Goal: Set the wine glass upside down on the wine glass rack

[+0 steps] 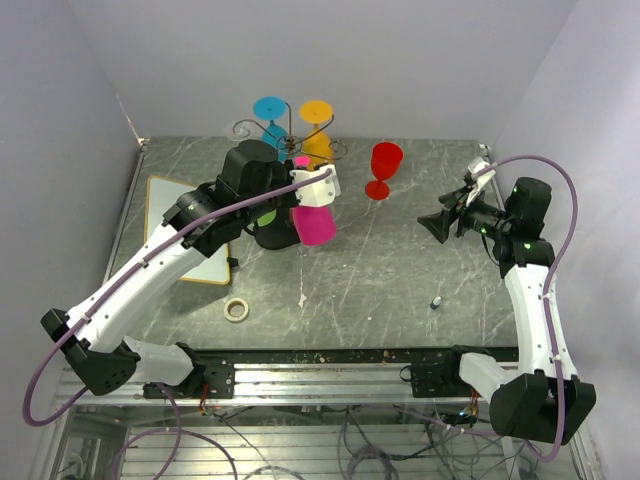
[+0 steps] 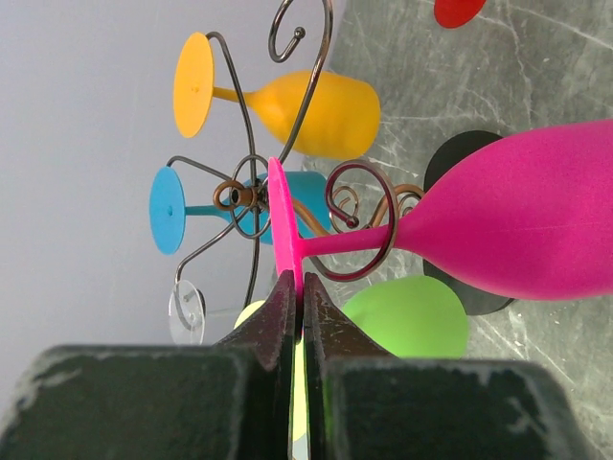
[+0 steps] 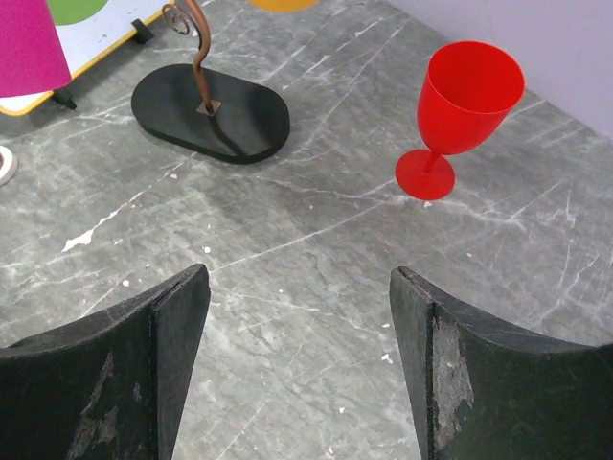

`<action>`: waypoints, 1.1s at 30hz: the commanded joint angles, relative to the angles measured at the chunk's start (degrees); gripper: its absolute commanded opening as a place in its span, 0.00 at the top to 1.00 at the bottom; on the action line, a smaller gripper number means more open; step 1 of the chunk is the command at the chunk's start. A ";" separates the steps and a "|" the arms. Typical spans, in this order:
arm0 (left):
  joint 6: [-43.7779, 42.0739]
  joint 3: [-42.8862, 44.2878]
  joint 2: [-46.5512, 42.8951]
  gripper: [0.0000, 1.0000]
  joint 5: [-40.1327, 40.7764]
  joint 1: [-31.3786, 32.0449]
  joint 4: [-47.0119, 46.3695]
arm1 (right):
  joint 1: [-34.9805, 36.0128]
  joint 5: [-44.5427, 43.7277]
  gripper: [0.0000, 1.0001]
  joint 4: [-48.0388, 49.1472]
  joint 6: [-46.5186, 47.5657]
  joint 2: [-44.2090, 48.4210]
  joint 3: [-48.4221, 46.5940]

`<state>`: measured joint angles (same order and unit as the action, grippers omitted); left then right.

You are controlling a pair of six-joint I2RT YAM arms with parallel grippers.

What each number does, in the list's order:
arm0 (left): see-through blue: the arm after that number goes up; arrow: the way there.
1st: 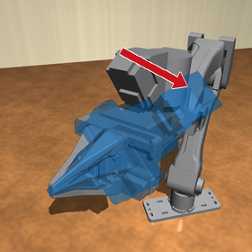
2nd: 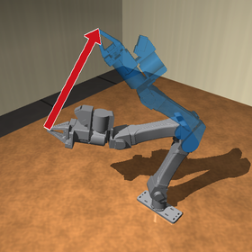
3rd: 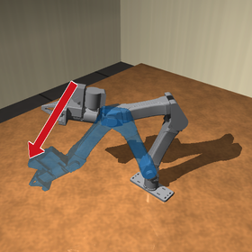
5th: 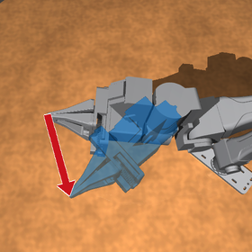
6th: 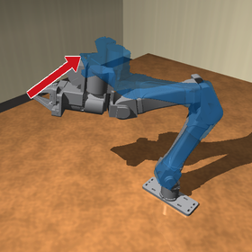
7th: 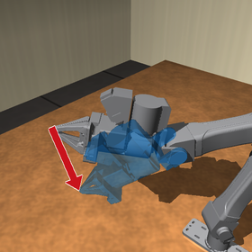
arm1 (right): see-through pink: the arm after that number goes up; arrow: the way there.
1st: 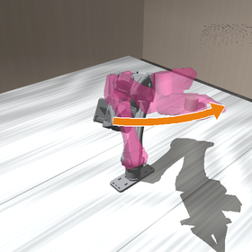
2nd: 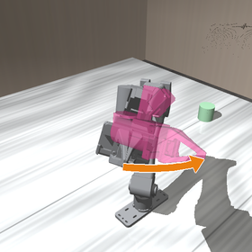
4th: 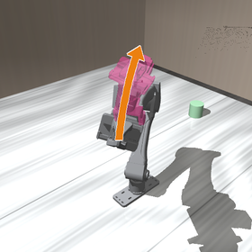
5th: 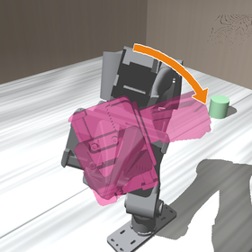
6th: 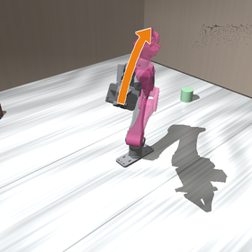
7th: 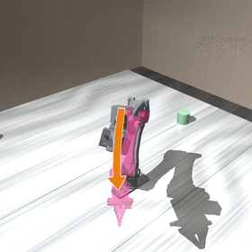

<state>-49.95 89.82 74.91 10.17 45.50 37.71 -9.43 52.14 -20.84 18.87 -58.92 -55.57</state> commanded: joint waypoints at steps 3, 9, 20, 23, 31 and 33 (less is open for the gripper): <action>1.10 0.47 -0.94 0.93 -3.98 0.47 -0.60 | -0.41 0.78 0.24 1.53 -0.40 0.63 0.82; 1.35 1.05 -0.14 0.93 -4.13 0.47 -0.84 | -0.43 0.77 0.24 1.64 -0.43 0.73 0.90; 1.92 0.97 0.70 0.92 -4.59 0.48 -1.85 | -0.50 0.68 0.23 1.73 -0.58 0.74 0.99; 2.19 1.21 1.10 0.92 -4.74 0.53 -1.92 | -0.50 0.68 0.23 1.80 -0.58 0.67 1.08; 1.89 1.28 1.87 0.92 -4.56 0.53 -2.41 | -0.50 0.66 0.23 1.77 -0.55 0.77 1.14; 1.79 1.23 2.18 0.92 -4.56 0.56 -2.63 | -0.50 0.60 0.23 1.78 -0.55 0.82 1.17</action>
<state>-48.82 89.82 76.58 7.22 45.58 37.58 -9.67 52.27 -20.40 18.63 -58.92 -55.02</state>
